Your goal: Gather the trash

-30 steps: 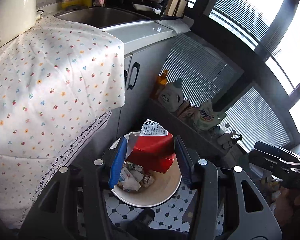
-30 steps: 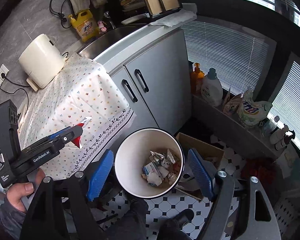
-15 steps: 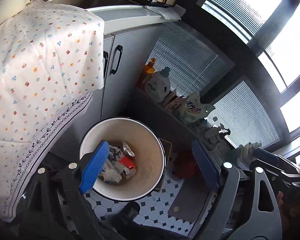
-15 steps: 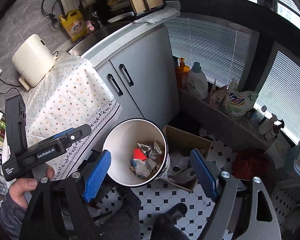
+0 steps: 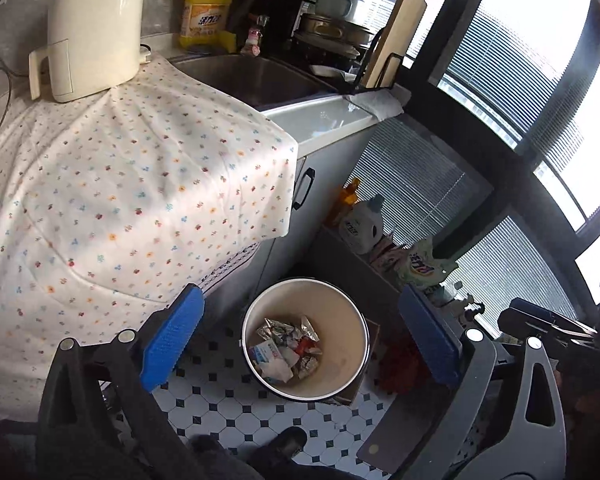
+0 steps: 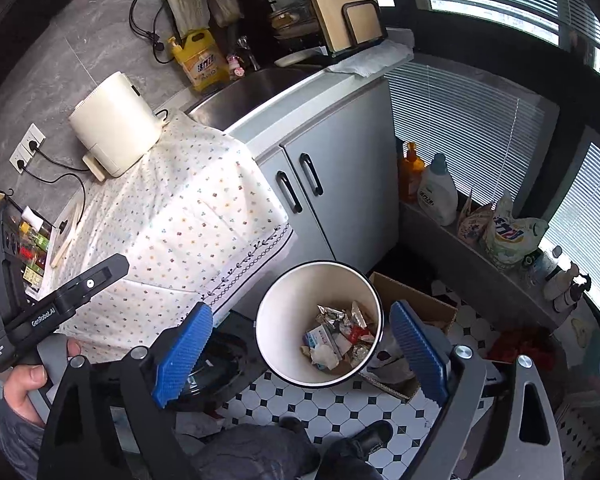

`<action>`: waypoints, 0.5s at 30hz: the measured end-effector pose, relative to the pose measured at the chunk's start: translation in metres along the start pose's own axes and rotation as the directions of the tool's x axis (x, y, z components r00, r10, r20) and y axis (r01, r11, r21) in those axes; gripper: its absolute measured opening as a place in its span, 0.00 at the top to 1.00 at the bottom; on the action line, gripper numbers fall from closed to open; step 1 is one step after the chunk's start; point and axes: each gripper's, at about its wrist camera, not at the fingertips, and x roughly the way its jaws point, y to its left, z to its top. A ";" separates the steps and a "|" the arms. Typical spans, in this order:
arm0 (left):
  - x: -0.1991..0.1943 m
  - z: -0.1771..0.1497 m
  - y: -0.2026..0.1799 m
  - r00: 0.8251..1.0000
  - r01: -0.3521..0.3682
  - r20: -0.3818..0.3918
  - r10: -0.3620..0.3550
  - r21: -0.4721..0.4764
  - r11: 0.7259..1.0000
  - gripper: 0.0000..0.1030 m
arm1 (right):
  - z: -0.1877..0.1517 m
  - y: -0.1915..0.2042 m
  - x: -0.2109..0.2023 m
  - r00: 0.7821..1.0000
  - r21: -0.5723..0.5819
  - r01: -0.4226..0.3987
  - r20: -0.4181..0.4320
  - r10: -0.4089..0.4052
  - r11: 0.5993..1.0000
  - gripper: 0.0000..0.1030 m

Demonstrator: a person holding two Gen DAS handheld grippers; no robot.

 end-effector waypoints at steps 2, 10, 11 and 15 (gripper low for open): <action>-0.014 0.006 0.010 1.000 -0.008 0.022 0.008 -0.002 1.000 0.06 | 0.006 0.014 -0.008 1.000 -0.007 -0.003 0.025 0.003 1.000 0.10; -0.082 0.027 0.042 0.995 -0.026 0.098 0.026 -0.002 1.000 0.06 | 0.020 0.071 -0.045 0.994 0.001 -0.017 0.104 0.017 1.000 0.08; -0.091 0.028 0.045 0.994 -0.029 0.109 0.028 0.006 1.000 0.06 | 0.019 0.079 -0.049 0.993 -0.006 -0.017 0.116 0.018 1.000 0.08; -0.126 0.027 0.058 0.990 -0.036 0.136 0.035 0.009 0.999 0.06 | 0.010 0.104 -0.066 0.987 0.005 -0.009 0.159 0.008 1.000 0.08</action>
